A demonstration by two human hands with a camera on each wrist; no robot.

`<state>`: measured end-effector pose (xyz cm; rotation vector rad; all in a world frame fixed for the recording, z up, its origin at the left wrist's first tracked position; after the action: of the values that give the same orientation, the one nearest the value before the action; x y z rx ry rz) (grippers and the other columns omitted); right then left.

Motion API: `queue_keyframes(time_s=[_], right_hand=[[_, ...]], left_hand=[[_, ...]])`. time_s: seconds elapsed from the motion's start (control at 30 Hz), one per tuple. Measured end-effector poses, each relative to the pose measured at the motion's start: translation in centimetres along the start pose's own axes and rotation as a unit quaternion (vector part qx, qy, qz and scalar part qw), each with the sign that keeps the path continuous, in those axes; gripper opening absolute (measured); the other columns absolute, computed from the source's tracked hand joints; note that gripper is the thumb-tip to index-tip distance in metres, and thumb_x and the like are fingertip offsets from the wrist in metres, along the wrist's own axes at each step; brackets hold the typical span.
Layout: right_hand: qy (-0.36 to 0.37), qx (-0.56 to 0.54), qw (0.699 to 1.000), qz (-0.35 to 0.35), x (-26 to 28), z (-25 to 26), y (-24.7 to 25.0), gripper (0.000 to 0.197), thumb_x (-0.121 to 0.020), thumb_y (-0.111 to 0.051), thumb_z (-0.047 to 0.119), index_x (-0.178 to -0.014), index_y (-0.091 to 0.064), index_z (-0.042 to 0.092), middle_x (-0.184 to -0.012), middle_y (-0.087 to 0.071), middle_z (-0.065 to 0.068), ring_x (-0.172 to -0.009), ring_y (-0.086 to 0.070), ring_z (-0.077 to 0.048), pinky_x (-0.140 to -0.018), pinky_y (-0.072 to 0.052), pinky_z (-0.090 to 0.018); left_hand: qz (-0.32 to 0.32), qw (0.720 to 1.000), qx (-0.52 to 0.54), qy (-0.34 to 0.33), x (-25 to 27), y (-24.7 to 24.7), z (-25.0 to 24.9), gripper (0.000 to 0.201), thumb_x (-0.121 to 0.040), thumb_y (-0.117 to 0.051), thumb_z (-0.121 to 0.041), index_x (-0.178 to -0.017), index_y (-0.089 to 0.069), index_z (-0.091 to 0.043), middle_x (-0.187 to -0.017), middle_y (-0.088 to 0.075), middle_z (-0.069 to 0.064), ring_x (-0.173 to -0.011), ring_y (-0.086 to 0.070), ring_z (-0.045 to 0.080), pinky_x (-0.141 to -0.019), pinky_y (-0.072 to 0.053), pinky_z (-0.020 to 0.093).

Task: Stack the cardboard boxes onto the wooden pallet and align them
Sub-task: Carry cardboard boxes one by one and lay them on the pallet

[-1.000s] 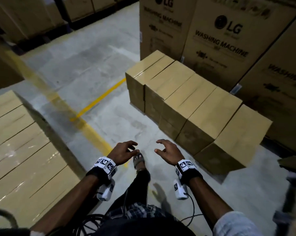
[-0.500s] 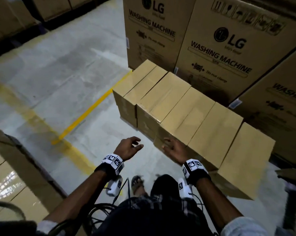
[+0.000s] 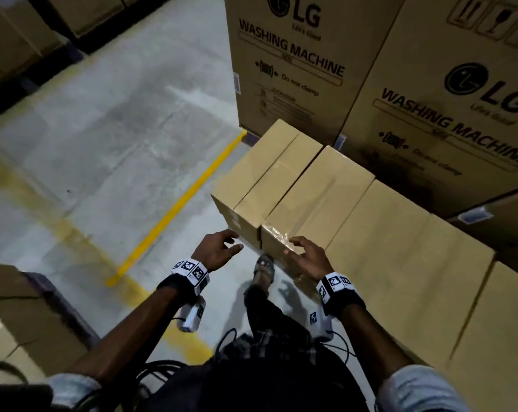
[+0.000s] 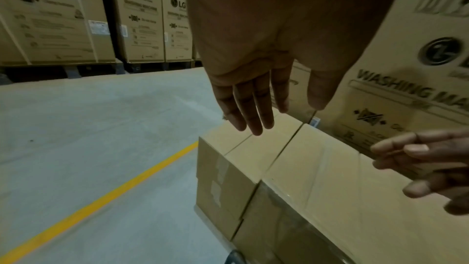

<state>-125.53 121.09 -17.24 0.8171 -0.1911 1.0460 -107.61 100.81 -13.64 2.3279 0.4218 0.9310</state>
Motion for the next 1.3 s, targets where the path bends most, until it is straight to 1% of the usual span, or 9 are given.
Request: queue_keyframes(time_s=[0.17, 0.53, 0.67, 0.77, 0.87, 0.97, 1.03, 1.13, 1.3], right_hand=[[-0.064, -0.020, 0.998, 0.012, -8.8, 3.0, 0.0, 0.043, -0.096, -0.071, 0.037, -0.133, -0.064, 0.017, -0.136, -0.065, -0.005, -0.128, -0.058, -0.025, -0.097, -0.039, -0.022], [-0.193, 0.016, 0.981, 0.011, -21.6, 4.5, -2.6, 0.040, -0.100, -0.064, 0.019, -0.136, -0.061, 0.001, -0.144, -0.058, -0.018, -0.130, -0.054, -0.038, -0.099, -0.037, -0.034], [-0.265, -0.050, 0.960, -0.070, -25.3, 2.8, -5.6, 0.074, -0.087, -0.065, 0.049, -0.149, -0.050, 0.013, -0.150, -0.050, -0.014, -0.135, -0.050, -0.037, -0.106, -0.042, -0.036], [-0.290, -0.043, 0.947, -0.128, -27.4, 0.9, -8.9, 0.081, -0.088, -0.066, 0.051, -0.155, -0.040, 0.014, -0.154, -0.042, -0.015, -0.141, -0.039, -0.039, -0.111, -0.039, -0.046], [-0.306, -0.049, 0.931, -0.195, -28.3, 0.2, -10.9, 0.085, -0.091, -0.074, 0.041, -0.160, -0.032, 0.014, -0.164, -0.029, -0.016, -0.149, -0.027, -0.039, -0.119, -0.029, -0.050], [-0.290, -0.013, 0.927, -0.236, -30.0, -0.5, -13.2, 0.084, -0.089, -0.060, 0.053, -0.160, -0.033, 0.017, -0.166, -0.027, -0.020, -0.147, -0.029, -0.046, -0.111, -0.038, -0.058], [-0.269, 0.009, 0.932, -0.242, -31.0, -0.8, -14.2, 0.086, -0.085, -0.051, 0.055, -0.160, -0.037, 0.015, -0.164, -0.028, -0.026, -0.143, -0.033, -0.051, -0.102, -0.045, -0.061], [-0.270, 0.021, 0.927, -0.261, -31.8, -1.3, -15.2, 0.088, -0.085, -0.058, 0.049, -0.162, -0.031, 0.017, -0.167, -0.017, -0.028, -0.148, -0.025, -0.048, -0.106, -0.041, -0.059], [-0.264, 0.044, 0.920, -0.286, -32.1, -2.1, -16.3, 0.088, -0.087, -0.057, 0.056, -0.162, -0.030, 0.017, -0.167, -0.016, -0.025, -0.150, -0.022, -0.043, -0.111, -0.038, -0.057]], left_hand=[[0.001, 1.000, -0.007, 0.018, -7.2, 6.7, 0.8, 0.042, -0.100, -0.066, -0.039, -0.134, -0.063, -0.015, -0.126, -0.071, 0.007, -0.104, -0.071, 0.025, -0.093, -0.052, 0.035], [0.100, 0.992, -0.055, 0.061, -20.8, 9.8, 6.6, 0.049, -0.098, -0.070, -0.037, -0.140, -0.058, -0.015, -0.132, -0.067, 0.012, -0.111, -0.068, 0.032, -0.096, -0.049, 0.035], [0.134, 0.987, -0.077, 0.033, -26.7, 9.9, 9.8, 0.048, -0.098, -0.070, -0.027, -0.141, -0.055, -0.012, -0.134, -0.065, 0.011, -0.117, -0.064, 0.033, -0.084, -0.039, 0.022], [0.127, 0.987, -0.096, 0.021, -31.6, 9.3, 12.8, 0.059, -0.096, -0.072, -0.034, -0.146, -0.050, -0.010, -0.137, -0.062, 0.017, -0.121, -0.063, 0.035, -0.092, -0.044, 0.032], [0.114, 0.989, -0.097, -0.013, -35.9, 7.9, 14.1, 0.078, -0.093, -0.071, -0.052, -0.153, -0.042, -0.011, -0.146, -0.053, 0.020, -0.132, -0.053, 0.036, -0.104, -0.042, 0.040], [0.117, 0.979, -0.143, -0.082, -39.5, 5.4, 14.5, 0.099, -0.084, -0.049, -0.082, -0.159, -0.034, -0.019, -0.163, -0.035, 0.014, -0.143, -0.044, 0.036, -0.110, -0.043, 0.047], [0.111, 0.964, -0.216, -0.109, -40.7, 4.0, 14.3, 0.093, -0.087, -0.053, -0.076, -0.162, -0.028, -0.027, -0.170, -0.021, 0.011, -0.139, -0.048, 0.039, -0.100, -0.051, 0.052], [0.101, 0.941, -0.286, -0.152, -41.7, 1.5, 13.9, 0.089, -0.090, -0.058, -0.064, -0.163, -0.024, -0.027, -0.171, -0.011, 0.019, -0.142, -0.041, 0.041, -0.094, -0.054, 0.054], [0.110, 0.930, -0.320, -0.144, -41.9, 0.0, 16.0, 0.106, -0.086, -0.045, -0.081, -0.164, 0.010, -0.035, -0.170, 0.023, 0.012, -0.158, -0.008, 0.035, -0.117, -0.032, 0.058]])
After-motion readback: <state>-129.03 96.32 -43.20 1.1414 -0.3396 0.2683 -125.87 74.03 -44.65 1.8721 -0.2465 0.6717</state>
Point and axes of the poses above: each hand's wrist, its own x-axis away from the middle knuckle, its own y-axis out of the back of the hand, z = x × y, the point moved 6 cm from there along -x, towards the middle knuckle
